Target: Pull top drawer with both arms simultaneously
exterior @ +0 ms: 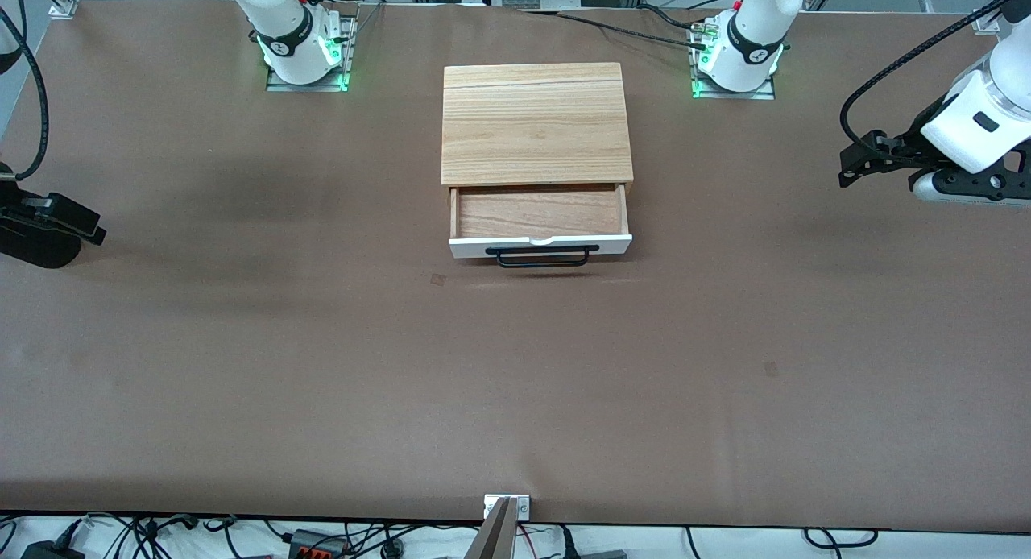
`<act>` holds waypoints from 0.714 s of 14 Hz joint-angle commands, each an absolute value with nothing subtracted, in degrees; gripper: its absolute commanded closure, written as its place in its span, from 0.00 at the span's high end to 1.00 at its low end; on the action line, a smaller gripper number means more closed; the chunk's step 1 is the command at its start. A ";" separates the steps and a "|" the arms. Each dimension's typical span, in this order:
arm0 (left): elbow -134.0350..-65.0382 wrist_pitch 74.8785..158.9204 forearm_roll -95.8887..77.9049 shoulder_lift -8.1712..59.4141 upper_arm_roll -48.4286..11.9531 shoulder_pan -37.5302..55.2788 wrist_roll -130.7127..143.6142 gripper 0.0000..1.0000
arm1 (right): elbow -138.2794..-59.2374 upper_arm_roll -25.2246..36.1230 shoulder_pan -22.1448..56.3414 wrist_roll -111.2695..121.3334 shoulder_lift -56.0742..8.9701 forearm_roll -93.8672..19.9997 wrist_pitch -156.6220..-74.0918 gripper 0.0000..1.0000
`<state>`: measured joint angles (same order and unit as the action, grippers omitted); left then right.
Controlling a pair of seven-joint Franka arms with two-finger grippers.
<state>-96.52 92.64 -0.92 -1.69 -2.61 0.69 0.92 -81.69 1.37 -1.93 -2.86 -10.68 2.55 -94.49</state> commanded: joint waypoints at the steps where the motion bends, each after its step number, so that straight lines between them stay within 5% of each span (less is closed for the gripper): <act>1: -97.56 92.29 -1.49 -2.90 -2.64 0.62 0.79 1.00 | -87.43 1.41 -1.67 -2.29 -6.17 3.25 -94.39 1.00; 4: -97.47 92.29 -1.49 -2.90 -2.64 0.62 0.79 1.00 | -96.39 1.41 -1.67 -2.29 -0.45 3.16 -95.88 1.00; 10: -97.47 91.76 -1.58 -2.90 -2.55 0.62 0.62 1.00 | -98.97 0.70 -1.49 -2.29 1.14 3.16 -98.52 1.00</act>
